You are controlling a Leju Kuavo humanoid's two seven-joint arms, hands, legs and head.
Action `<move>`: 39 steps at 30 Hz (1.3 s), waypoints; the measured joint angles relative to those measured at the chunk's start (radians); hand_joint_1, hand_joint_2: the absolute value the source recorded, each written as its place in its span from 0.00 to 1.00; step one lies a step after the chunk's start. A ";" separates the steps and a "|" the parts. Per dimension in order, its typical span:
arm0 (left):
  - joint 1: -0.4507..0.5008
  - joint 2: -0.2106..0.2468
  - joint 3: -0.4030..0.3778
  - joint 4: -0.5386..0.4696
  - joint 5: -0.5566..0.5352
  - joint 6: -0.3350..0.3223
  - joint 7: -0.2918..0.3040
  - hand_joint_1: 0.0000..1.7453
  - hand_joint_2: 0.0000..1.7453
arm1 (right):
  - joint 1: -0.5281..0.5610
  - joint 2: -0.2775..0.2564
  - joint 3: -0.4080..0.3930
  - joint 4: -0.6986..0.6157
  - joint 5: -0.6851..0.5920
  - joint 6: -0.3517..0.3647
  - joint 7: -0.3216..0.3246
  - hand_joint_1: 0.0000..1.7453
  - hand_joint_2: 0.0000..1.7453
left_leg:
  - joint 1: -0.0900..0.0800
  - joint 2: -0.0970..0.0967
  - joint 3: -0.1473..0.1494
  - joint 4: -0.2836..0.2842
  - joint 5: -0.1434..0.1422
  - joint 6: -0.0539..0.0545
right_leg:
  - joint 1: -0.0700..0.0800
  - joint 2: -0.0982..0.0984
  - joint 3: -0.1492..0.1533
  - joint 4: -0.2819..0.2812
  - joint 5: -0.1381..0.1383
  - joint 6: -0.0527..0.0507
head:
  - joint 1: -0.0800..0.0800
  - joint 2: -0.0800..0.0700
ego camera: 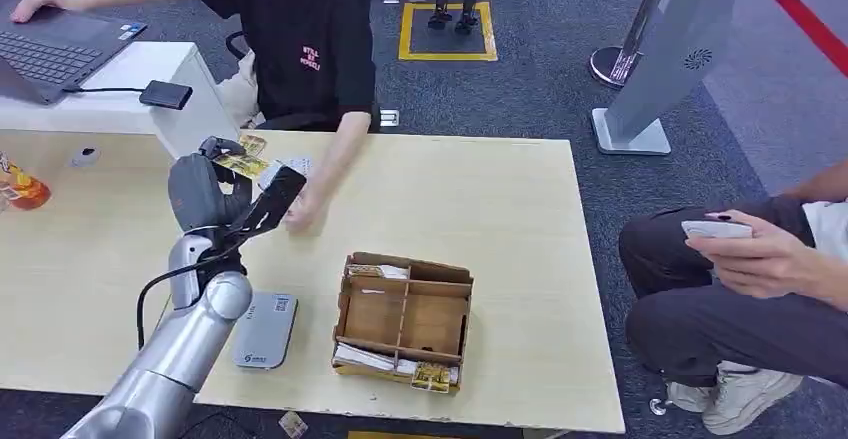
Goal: Pass the card to the sensor for recognition and then transmit it.
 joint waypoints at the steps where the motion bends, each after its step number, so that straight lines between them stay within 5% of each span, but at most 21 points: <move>1: -0.006 -0.001 0.006 0.018 -0.003 0.007 0.004 1.00 1.00 | 0.000 0.000 0.002 0.000 0.002 0.000 0.000 0.00 0.00 | 0.000 0.000 0.000 0.000 0.000 0.000 | 0.000 0.000 0.000 0.000 0.000 0.000 | 0.000 0.000; 8: -0.066 -0.015 0.077 0.160 -0.041 0.020 -0.014 1.00 1.00 | -0.002 0.000 0.022 0.000 0.015 0.000 0.005 0.00 0.00 | 0.000 0.000 0.000 0.000 0.000 0.000 | 0.000 0.000 0.000 0.000 0.000 0.000 | 0.000 0.000; 27: -0.089 -0.035 0.222 0.295 -0.143 0.020 -0.033 1.00 1.00 | -0.007 -0.006 0.043 0.006 0.018 0.008 0.006 0.00 0.00 | 0.000 0.000 0.000 0.000 0.000 0.000 | 0.000 0.000 0.000 0.000 0.000 0.000 | 0.000 0.000; 28: -0.089 -0.038 0.225 0.300 -0.146 0.020 -0.033 0.87 1.00 | -0.007 -0.007 0.043 0.007 0.018 0.008 0.006 0.00 0.00 | 0.000 0.000 0.000 0.000 0.000 0.000 | 0.000 0.000 0.000 0.000 0.000 0.000 | 0.000 0.000; 29: -0.089 -0.040 0.229 0.304 -0.147 0.020 -0.033 0.50 1.00 | -0.007 -0.008 0.044 0.007 0.018 0.008 0.006 0.00 0.00 | 0.000 0.000 0.000 0.000 0.000 0.000 | 0.000 0.000 0.000 0.000 0.000 0.000 | 0.000 0.000; 30: -0.089 -0.042 0.231 0.311 -0.146 0.019 -0.035 0.00 1.00 | -0.007 -0.008 0.044 0.007 0.018 0.008 0.006 0.00 0.00 | 0.000 0.000 0.000 0.000 0.000 0.000 | 0.000 0.000 0.000 0.000 0.000 0.000 | 0.000 0.000; 39: -0.059 -0.066 0.231 0.314 -0.038 0.017 -0.112 0.00 1.00 | -0.007 -0.008 0.044 0.008 0.003 0.005 0.006 0.00 0.00 | 0.000 0.000 0.000 0.000 0.000 0.000 | 0.000 0.000 0.000 0.000 0.000 0.000 | 0.000 0.000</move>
